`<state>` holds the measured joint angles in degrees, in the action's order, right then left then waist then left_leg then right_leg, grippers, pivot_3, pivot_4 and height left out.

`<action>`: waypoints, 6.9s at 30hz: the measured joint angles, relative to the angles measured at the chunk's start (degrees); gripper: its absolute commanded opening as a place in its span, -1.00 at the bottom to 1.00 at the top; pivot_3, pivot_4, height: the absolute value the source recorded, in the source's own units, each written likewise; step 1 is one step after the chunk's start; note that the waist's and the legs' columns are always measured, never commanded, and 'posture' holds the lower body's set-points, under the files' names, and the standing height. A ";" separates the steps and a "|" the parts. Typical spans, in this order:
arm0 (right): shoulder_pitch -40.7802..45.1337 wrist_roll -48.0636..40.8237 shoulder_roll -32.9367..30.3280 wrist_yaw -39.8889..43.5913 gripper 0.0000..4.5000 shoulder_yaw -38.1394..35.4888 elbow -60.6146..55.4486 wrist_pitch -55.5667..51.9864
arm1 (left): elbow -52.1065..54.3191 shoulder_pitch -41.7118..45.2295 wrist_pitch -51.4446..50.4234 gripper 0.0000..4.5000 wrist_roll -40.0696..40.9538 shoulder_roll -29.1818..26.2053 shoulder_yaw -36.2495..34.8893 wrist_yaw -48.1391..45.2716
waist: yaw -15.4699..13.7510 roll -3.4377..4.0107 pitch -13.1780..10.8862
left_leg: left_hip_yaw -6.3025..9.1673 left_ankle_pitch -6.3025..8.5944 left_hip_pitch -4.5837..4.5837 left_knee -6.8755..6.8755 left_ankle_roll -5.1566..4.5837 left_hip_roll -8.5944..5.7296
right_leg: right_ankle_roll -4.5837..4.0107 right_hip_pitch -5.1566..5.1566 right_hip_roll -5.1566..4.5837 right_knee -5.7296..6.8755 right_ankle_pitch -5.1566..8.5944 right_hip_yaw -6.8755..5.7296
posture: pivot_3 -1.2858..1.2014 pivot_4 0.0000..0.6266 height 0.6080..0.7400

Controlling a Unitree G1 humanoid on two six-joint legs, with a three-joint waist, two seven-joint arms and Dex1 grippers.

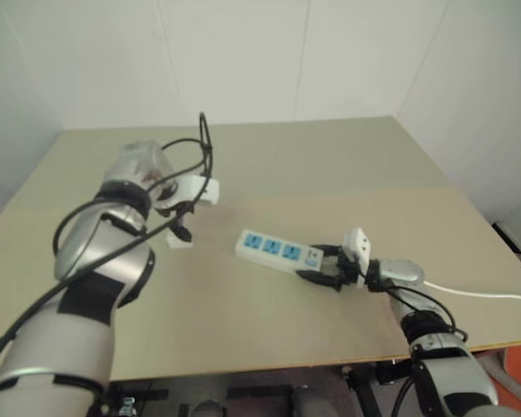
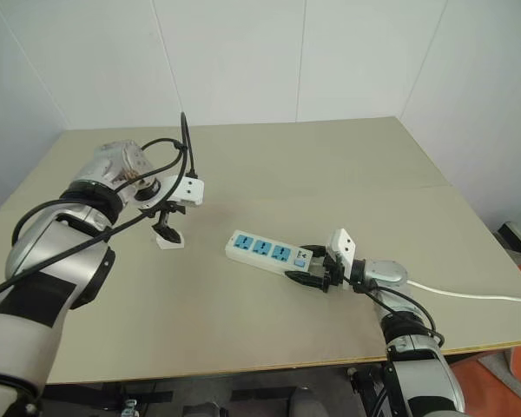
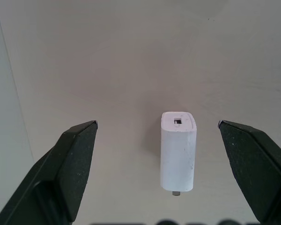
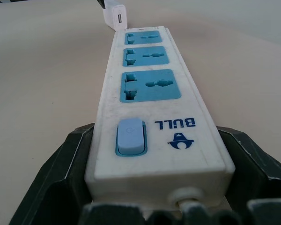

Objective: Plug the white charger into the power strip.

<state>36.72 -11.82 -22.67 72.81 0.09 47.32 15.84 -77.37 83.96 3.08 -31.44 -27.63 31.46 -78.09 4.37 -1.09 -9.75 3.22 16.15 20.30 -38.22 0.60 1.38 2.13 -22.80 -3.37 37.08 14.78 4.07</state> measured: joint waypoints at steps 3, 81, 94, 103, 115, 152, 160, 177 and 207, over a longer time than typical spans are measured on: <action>0.16 0.04 0.13 -0.35 0.52 0.29 0.08 0.01 | 0.00 -0.51 -0.08 1.00 -0.66 0.26 0.02 0.63 | 0.01 0.00 0.00 | 0.00 0.00 0.00 0.00 0.00 0.00 | 0.00 0.00 0.00 0.00 0.00 0.01 | 0.03 -0.52 1.00; -1.62 -0.02 0.64 6.99 0.52 8.58 -7.36 -2.38 | 53.27 -40.65 -27.51 -0.55 63.40 6.81 -37.04 -12.22 | 1.14 0.08 0.11 | 0.06 -0.02 -0.47 -0.13 0.03 0.21 | -0.03 0.47 0.09 0.08 -0.02 -0.06 | 0.03 -0.52 1.00; -2.39 -0.01 0.47 6.88 0.52 8.55 -8.91 -2.84 | 42.41 -39.03 -13.59 -0.55 62.33 5.15 -21.74 -13.97 | 1.10 0.07 0.12 | 0.04 -0.01 -0.42 -0.12 0.02 0.21 | -0.04 0.46 0.10 0.01 -0.02 -0.05 | 0.03 -0.52 1.00; -3.47 -0.01 0.46 6.54 0.52 8.57 -10.85 -3.72 | 36.81 -37.96 -6.81 -0.55 62.21 6.09 -19.90 -14.00 | 1.06 0.07 0.12 | 0.04 0.00 -0.40 -0.12 0.01 0.21 | -0.03 0.44 0.10 0.01 -0.02 -0.05 | 0.03 -0.52 1.00; -4.17 0.07 0.44 6.38 0.52 8.70 -12.55 -4.95 | 33.69 -37.53 -2.56 -0.55 62.00 9.10 -17.20 -14.01 | 1.05 0.07 0.12 | 0.05 0.00 -0.38 -0.12 0.00 0.20 | -0.03 0.44 0.11 -0.01 -0.02 -0.06 | 0.03 -0.52 1.00; -5.18 0.09 0.28 5.63 0.52 8.80 -14.05 -5.36 | 26.99 -39.16 6.69 -0.55 57.54 12.38 -20.58 -14.27 | 0.87 0.07 0.12 | 0.05 0.00 -0.40 -0.12 0.00 0.20 | -0.03 0.47 0.12 -0.03 -0.02 -0.06 | 0.03 -0.52 1.00; -5.21 0.32 0.35 5.31 0.52 8.83 -13.99 -5.34 | 27.25 -40.63 9.46 -0.55 55.97 13.30 -23.14 -14.27 | 0.84 0.08 0.18 | 0.04 0.00 -0.49 -0.11 0.00 0.20 | -0.03 0.56 0.12 -0.01 -0.02 -0.06 | 0.03 -0.52 1.00; -5.23 0.83 0.53 4.40 0.52 9.49 -13.72 -5.33 | 25.32 -41.08 14.29 -0.55 54.14 13.31 -22.66 -14.28 | 0.88 0.06 0.58 | 0.03 0.01 -0.81 0.05 -0.01 0.21 | -0.02 0.75 0.16 -0.01 -0.01 -0.03 | 0.03 -0.52 1.00; -5.28 1.25 0.34 4.82 0.98 9.81 -13.43 -3.57 | 37.06 -37.71 -6.93 1.00 65.38 7.93 -35.65 -7.61 | 1.03 -0.12 0.47 | 0.08 0.01 -0.65 0.23 -0.01 0.25 | 0.00 0.54 0.17 -0.06 0.00 -0.06 | 0.03 -0.52 1.00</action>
<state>31.44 -10.57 -22.33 77.62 9.91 33.89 12.27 -40.32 46.25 -3.86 33.93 -19.70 -4.19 -85.70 5.40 -1.21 -9.28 3.30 16.15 19.65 -37.99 0.59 1.63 2.13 -22.25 -3.20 37.02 14.78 4.01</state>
